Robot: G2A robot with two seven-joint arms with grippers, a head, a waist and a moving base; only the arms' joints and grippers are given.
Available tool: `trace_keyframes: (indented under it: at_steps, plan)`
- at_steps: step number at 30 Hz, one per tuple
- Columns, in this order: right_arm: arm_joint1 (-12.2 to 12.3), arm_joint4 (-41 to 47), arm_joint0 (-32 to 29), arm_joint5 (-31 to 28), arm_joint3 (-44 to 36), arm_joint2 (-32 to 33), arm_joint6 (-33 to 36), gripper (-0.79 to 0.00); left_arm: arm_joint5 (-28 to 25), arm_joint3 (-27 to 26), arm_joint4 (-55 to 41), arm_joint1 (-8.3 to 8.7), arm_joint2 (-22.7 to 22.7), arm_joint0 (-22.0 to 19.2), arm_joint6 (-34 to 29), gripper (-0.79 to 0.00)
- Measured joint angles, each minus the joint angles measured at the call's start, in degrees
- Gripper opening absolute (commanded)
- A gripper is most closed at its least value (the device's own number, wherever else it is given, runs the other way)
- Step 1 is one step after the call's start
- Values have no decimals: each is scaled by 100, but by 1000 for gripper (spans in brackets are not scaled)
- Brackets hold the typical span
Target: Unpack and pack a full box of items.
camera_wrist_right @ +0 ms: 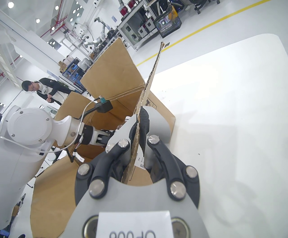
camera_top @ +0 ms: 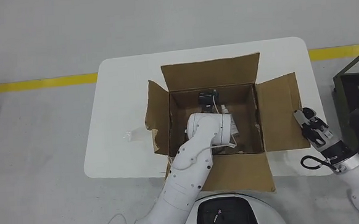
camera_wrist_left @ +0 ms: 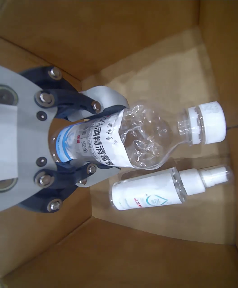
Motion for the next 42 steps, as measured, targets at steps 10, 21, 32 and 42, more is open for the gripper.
trace_keyframes:
  at_steps: [10,21,32,42]
  plan:
    - [28,182,254,95,152,402,411,-634,-440,-2221,532,58,-426,665,-367,-785]
    - [65,89,389,123,7,810,706,0,-770,-3797,512,-11,-464,808,-363,-785]
    - [52,-209,61,66,-1131,1107,705,-413,-1374,-5140,890,-46,-859,912,-364,-785]
    - [89,-1551,351,178,-1571,223,1534,-785,-1906,-5768,1491,-48,-2103,1439,-364,-785]
